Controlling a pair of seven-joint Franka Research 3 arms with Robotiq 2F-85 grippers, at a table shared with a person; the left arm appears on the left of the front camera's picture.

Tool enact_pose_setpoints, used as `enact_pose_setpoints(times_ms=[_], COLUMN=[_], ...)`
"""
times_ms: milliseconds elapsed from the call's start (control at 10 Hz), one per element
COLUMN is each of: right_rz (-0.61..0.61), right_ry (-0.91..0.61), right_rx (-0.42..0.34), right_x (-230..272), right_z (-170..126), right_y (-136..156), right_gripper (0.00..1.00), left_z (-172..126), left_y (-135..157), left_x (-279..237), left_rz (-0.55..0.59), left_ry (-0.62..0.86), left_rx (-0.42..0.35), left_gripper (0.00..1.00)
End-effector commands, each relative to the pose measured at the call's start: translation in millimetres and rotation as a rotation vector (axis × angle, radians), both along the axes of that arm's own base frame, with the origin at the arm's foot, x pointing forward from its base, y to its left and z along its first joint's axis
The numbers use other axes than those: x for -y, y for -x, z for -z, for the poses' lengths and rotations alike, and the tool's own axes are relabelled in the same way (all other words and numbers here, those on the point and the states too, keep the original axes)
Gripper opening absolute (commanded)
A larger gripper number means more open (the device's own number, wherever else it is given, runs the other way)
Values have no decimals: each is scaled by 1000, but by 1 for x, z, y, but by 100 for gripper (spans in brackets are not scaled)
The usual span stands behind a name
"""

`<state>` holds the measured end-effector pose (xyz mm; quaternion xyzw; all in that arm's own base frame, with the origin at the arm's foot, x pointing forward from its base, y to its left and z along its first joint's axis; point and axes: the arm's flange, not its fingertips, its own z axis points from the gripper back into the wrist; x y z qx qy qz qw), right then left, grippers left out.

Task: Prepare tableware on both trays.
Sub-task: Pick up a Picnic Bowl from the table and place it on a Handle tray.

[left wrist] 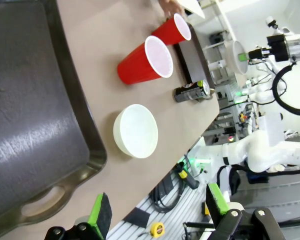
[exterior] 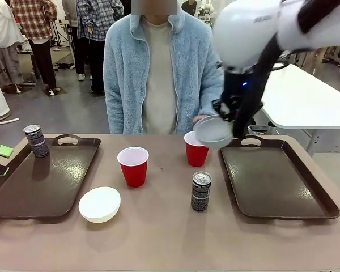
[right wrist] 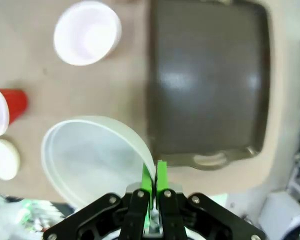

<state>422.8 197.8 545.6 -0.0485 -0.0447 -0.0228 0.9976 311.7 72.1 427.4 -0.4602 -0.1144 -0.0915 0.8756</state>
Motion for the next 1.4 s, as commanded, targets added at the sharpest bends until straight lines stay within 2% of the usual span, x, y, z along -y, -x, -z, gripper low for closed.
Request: enact_pose_setpoints(times_ms=[0, 300, 500, 900, 1000, 1100, 1200, 1300], right_rz=[29, 76, 109, 177, 194, 79, 1, 27], right_ry=[6, -143, -145, -84, -58, -5, 103, 127], right_rx=[-59, -105, -108, -178, -160, -65, 11, 12], right_x=[66, 163, 181, 181, 175, 169, 167, 164], right_z=[0, -3, 7, 54, 46, 16, 1, -2], right_y=[-14, -37, -49, -70, -44, 36, 104, 116], right_gripper=[0, 0, 0, 0, 0, 0, 0, 0], left_z=[0, 0, 0, 0, 0, 0, 0, 0], left_y=[0, 0, 0, 0, 0, 0, 0, 0], left_x=[-1, -1, -1, -1, -1, -1, -1, -1], left_rz=[0, 0, 0, 0, 0, 0, 0, 0], left_ry=[17, 17, 17, 17, 17, 17, 17, 17], left_rx=[7, 7, 7, 7, 7, 7, 7, 7], left_gripper=[100, 100, 100, 100, 100, 100, 100, 100])
